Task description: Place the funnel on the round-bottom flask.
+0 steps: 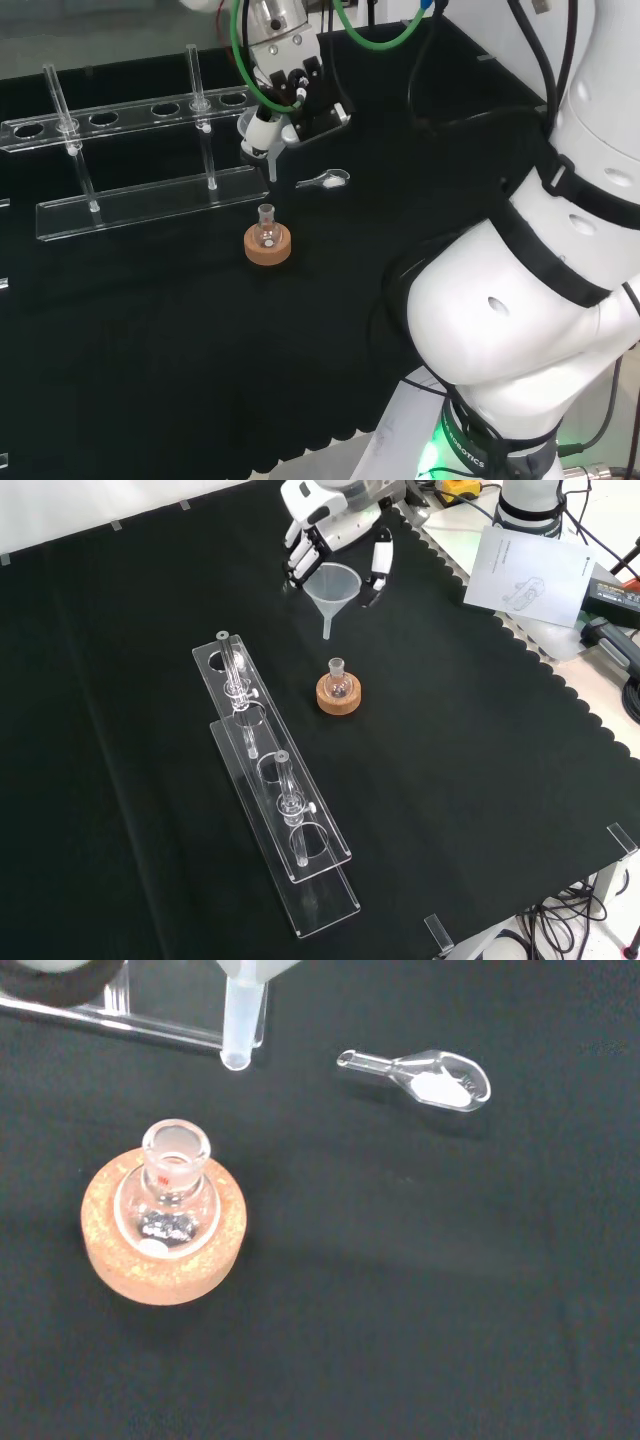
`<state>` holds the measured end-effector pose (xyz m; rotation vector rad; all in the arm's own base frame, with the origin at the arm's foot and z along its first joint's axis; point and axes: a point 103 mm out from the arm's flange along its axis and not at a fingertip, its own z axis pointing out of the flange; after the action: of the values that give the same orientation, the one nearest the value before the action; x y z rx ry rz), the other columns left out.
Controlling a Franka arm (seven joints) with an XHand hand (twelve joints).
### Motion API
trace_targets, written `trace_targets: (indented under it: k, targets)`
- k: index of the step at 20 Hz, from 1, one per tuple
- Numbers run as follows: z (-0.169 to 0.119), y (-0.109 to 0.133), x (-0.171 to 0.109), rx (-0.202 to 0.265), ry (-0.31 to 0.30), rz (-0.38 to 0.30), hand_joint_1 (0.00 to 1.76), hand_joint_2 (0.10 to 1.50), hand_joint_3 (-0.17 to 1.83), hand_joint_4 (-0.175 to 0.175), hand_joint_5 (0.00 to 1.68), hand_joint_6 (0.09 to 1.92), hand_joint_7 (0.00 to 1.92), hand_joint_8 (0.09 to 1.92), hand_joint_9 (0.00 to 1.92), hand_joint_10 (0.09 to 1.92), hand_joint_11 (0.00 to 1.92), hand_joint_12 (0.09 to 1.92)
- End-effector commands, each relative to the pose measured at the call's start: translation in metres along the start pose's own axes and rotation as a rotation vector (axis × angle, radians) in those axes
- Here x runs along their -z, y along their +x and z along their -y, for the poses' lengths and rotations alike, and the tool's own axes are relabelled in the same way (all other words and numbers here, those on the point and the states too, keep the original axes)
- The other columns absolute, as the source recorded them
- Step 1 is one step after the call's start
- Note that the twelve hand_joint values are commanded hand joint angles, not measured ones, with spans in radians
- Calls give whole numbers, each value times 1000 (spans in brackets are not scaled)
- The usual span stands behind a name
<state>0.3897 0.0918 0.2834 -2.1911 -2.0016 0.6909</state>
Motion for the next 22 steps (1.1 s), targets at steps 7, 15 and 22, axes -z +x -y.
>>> trace_targets:
  k: [7,15,22]
  targets:
    - [-10,24,-17,8,24,36,748,707,542,-68,580,110,694,736,1087,530,670,1238]
    - [-15,27,-31,7,34,33,751,708,543,-67,590,117,694,737,1084,531,667,1238]
    - [-20,30,-42,12,56,36,754,709,544,-68,593,122,695,739,1083,533,666,1238]
